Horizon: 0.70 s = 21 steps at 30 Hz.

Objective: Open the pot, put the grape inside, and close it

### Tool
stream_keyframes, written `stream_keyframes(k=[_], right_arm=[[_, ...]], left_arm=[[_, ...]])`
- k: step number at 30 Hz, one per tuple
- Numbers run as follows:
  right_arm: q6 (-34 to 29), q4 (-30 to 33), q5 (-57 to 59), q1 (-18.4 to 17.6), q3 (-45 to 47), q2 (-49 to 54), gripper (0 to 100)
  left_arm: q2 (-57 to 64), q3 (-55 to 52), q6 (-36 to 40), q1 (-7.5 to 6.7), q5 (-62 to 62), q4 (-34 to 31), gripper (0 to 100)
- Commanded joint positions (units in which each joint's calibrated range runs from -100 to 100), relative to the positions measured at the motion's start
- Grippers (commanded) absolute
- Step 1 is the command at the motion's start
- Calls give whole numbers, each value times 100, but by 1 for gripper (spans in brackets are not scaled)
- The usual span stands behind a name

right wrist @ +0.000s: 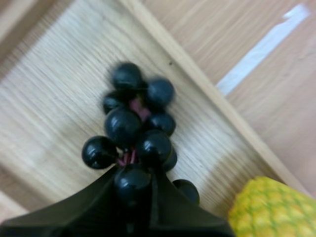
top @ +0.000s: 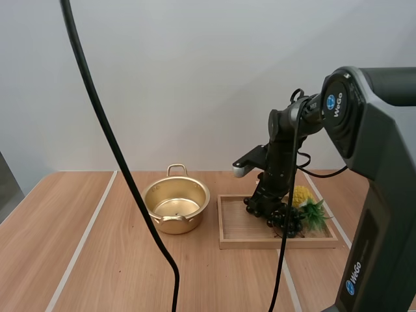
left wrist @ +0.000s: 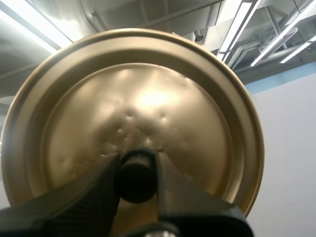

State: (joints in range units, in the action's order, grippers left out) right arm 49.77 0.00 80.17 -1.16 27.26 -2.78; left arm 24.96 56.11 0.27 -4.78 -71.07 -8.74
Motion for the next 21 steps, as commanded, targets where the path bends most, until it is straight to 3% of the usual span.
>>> stream_keyframes(k=[1,21], right_arm=[[-56,0,233,25,-52,477,0],[-56,-123,877,25,-287,2996,0]], left_arm=[[-1,26,1,-18,216,-70,0],[24,26,1,-18,238,-76,0]])
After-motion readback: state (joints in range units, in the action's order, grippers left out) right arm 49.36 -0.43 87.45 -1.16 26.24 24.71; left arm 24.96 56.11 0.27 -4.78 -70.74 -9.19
